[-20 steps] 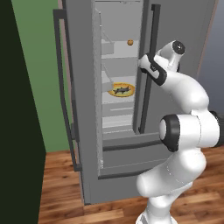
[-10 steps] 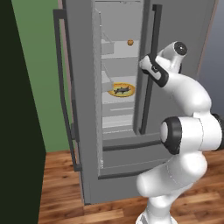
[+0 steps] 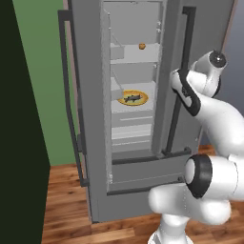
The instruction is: Retrieve the fish from the fridge and place it on the saucepan with marinade on the stove.
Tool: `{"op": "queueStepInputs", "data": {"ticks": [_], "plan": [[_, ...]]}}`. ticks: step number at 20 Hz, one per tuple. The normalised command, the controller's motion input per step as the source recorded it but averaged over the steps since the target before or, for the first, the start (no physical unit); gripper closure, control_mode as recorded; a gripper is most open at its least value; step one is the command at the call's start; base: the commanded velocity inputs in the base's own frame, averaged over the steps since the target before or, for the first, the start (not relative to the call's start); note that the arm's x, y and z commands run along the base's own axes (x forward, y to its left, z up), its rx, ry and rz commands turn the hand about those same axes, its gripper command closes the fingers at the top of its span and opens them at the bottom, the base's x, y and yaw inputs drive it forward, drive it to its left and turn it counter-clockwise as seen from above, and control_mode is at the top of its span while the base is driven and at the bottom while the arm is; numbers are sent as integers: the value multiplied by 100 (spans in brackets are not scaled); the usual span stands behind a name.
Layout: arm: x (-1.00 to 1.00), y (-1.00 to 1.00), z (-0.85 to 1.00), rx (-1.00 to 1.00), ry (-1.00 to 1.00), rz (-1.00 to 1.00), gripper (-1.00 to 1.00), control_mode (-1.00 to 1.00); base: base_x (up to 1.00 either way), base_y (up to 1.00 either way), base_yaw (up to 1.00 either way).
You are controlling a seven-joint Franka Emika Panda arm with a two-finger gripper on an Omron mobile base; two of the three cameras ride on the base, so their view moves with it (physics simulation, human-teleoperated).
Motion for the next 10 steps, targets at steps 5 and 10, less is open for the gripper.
{"op": "queueStepInputs", "data": {"ticks": [5, 10], "plan": [[-100, -100, -27, 0, 0, -24, 100, -100, 0, 0, 0], [-92, -100, -22, 5, 0, -23, 100, -100, 0, 0, 0]]}}
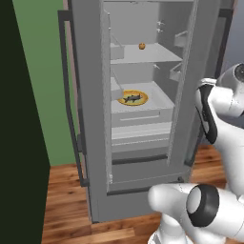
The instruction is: Retrieve the fish from the fridge and place it on the saucepan with marinade on the stove.
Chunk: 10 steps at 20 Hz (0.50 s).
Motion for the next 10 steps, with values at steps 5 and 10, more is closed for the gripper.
{"op": "queueStepInputs", "data": {"ticks": [5, 10], "plan": [[-76, -65, 12, 17, 0, -8, -100, -100, 0, 0, 0], [-61, 7, 91, 11, 1, 0, -100, -100, 0, 0, 0]]}}
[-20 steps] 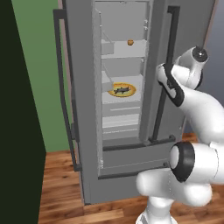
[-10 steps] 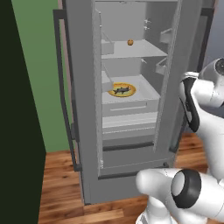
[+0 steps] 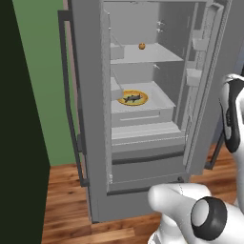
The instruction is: Retrieve the fish from the fridge and place it on the saucepan with marinade on the stove.
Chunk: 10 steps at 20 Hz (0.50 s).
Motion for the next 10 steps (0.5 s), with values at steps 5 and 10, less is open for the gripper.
{"op": "queueStepInputs", "data": {"ticks": [5, 10], "plan": [[-44, 69, 85, 0, 11, 7, -100, -100, 0, 0, 0], [-24, 99, 33, -1, 4, 3, -100, -100, 0, 0, 0]]}}
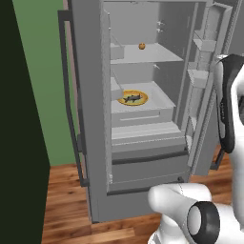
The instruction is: Retrieve the fish from the fridge and place it on the saucepan with marinade on the stove.
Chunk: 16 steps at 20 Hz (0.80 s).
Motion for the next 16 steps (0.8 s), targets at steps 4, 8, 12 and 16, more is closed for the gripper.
{"op": "queueStepInputs", "data": {"ticks": [4, 8, 12, 16], "plan": [[-3, 75, 0, -7, -1, 0, -100, -100, 0, 0, 0], [0, 20, 0, -7, -12, 0, -100, -100, 0, 0, 0], [11, 8, 0, -6, -18, 0, -100, -100, 0, 0, 0], [36, 2, -1, -5, -11, 0, -100, -100, 0, 0, 0]]}}
